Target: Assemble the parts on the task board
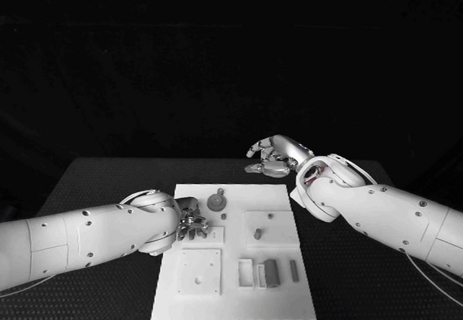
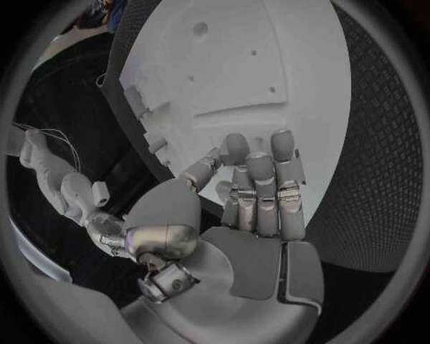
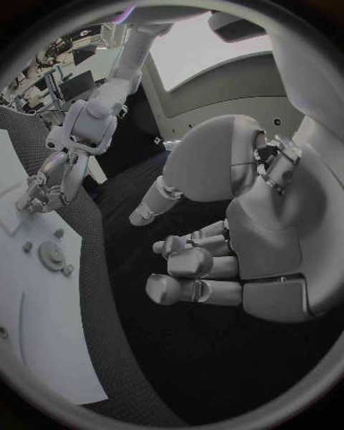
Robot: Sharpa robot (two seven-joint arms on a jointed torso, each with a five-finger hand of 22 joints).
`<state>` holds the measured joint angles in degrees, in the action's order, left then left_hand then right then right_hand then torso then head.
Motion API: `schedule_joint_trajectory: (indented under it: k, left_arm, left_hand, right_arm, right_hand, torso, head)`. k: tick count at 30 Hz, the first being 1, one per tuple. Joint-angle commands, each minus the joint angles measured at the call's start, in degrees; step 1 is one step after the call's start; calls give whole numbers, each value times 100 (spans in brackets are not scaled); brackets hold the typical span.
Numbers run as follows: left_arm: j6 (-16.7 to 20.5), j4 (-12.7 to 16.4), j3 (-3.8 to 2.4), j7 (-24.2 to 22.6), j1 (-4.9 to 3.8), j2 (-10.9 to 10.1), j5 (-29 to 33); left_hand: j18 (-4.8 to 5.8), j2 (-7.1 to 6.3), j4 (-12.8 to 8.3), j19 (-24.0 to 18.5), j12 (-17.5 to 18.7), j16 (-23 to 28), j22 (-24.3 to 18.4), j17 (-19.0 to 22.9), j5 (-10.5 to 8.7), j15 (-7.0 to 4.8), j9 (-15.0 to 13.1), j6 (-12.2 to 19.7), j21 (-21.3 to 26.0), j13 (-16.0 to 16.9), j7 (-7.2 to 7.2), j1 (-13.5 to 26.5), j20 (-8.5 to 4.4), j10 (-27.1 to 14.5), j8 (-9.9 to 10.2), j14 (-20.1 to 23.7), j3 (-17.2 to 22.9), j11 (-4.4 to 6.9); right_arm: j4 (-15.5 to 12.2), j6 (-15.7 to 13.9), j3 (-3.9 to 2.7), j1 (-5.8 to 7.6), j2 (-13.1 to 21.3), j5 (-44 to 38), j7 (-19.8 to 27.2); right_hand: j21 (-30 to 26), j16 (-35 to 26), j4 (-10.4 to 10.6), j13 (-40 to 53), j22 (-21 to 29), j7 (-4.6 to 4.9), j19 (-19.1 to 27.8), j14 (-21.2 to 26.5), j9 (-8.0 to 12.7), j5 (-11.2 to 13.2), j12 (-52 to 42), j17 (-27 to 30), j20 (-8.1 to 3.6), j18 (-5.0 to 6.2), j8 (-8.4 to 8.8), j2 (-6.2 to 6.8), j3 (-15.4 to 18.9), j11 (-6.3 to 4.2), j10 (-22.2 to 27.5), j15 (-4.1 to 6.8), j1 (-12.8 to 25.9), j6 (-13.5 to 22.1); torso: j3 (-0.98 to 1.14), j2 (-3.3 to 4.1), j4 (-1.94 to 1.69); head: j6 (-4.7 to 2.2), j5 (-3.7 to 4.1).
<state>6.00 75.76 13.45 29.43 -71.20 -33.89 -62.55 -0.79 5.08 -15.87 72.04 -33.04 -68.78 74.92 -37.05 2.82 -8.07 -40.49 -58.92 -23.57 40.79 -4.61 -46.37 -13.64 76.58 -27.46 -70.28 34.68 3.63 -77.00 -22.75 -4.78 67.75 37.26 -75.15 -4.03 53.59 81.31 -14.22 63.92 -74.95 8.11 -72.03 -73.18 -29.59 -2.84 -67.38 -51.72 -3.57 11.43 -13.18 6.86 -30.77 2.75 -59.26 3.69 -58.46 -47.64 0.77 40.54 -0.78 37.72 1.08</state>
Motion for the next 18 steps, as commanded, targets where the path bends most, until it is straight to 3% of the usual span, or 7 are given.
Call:
schedule_joint_trajectory:
  k: [1,18]
  left_arm:
    - [23,-7,11,-78,49,45,-181]
    - [-114,40,11,-72,107,56,-236]
  left_hand:
    - [79,80,-7,101,-32,-22,21,9,22,-172,25,-553,-23,-8,302,1,-120,-1,-12,133,28,43]
    - [78,75,-14,105,-38,-42,29,40,20,-172,22,-554,-21,-15,302,3,-120,-2,-9,137,27,43]
  right_arm:
    - [-3,63,-2,1,2,-6,38]
    - [-1,79,-3,1,12,1,40]
  right_hand:
    - [-32,-34,-10,-6,-69,130,-10,5,-8,-23,10,-9,-39,357,-23,-33,34,12,33,-22,23,108]
    - [-36,-37,-7,-8,-69,130,-10,5,-8,-23,9,-9,-39,357,-23,-33,37,11,33,-22,29,106]
  torso:
    - [1,5,2]
    - [1,1,-2]
  head:
    - [6,5]
    - [34,21]
